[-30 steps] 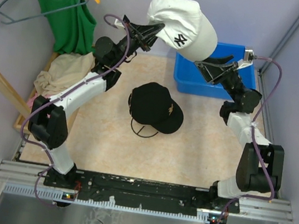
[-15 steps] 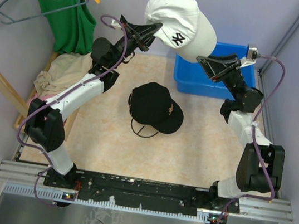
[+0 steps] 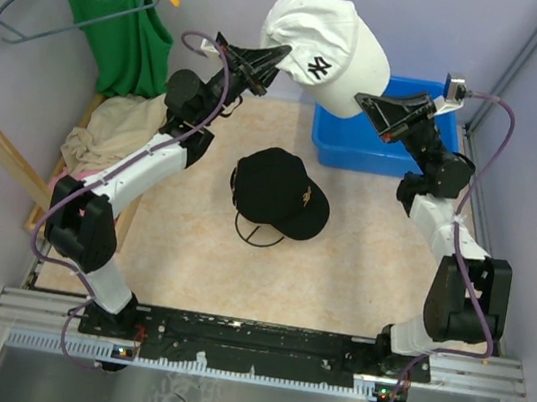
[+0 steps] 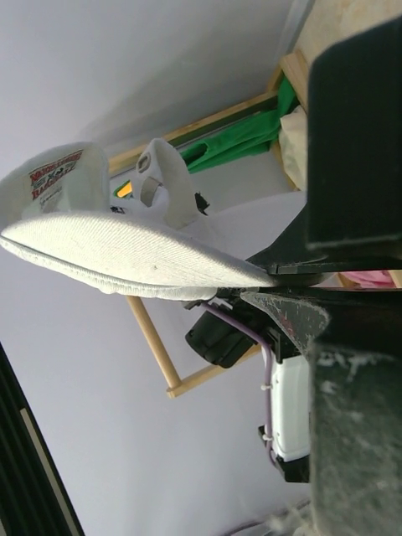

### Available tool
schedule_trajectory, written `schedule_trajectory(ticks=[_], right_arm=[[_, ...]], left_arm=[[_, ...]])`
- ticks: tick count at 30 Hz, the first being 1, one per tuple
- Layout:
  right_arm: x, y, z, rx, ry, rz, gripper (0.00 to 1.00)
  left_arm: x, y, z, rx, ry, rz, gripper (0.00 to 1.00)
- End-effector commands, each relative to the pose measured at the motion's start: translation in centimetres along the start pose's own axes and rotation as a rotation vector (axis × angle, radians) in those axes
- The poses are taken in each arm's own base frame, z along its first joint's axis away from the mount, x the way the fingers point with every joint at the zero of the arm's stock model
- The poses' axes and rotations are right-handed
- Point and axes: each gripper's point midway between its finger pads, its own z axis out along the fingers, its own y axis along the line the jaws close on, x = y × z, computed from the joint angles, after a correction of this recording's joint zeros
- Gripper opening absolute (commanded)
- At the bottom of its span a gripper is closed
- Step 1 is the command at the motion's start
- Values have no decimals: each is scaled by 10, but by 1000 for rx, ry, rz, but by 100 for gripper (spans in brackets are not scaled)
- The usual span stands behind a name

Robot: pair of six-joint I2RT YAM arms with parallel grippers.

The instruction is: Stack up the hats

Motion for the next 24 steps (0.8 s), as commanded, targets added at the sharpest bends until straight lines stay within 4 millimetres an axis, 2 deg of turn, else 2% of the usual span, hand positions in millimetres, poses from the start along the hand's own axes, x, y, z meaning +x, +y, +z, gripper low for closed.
schedule_trajectory(ticks=[1,3,6,7,12,18,21,24], right_arm=[[-21,28,17,-50,-21,-6,0],[-26,30,24,-9,17,42,0],[-34,38,35,51,75,105,0],[-37,39,38,75,97,131,0],[-37,38,43,187,203,317,0],[-26,33,31,232,244,595,0],[-18,29,24,231,242,677,0],[-14,25,19,215,214,731,0]], left_arm=[[6,-19,-9,61,25,79,11],[-5,-9,-15,24,35,150,28],[-24,5,-33,-36,22,245,45],[-31,10,-39,-67,16,278,48],[-62,26,-70,-176,10,438,49],[-88,60,-117,-390,44,609,53],[-90,86,-142,-497,110,635,55],[-84,112,-170,-557,160,588,55]])
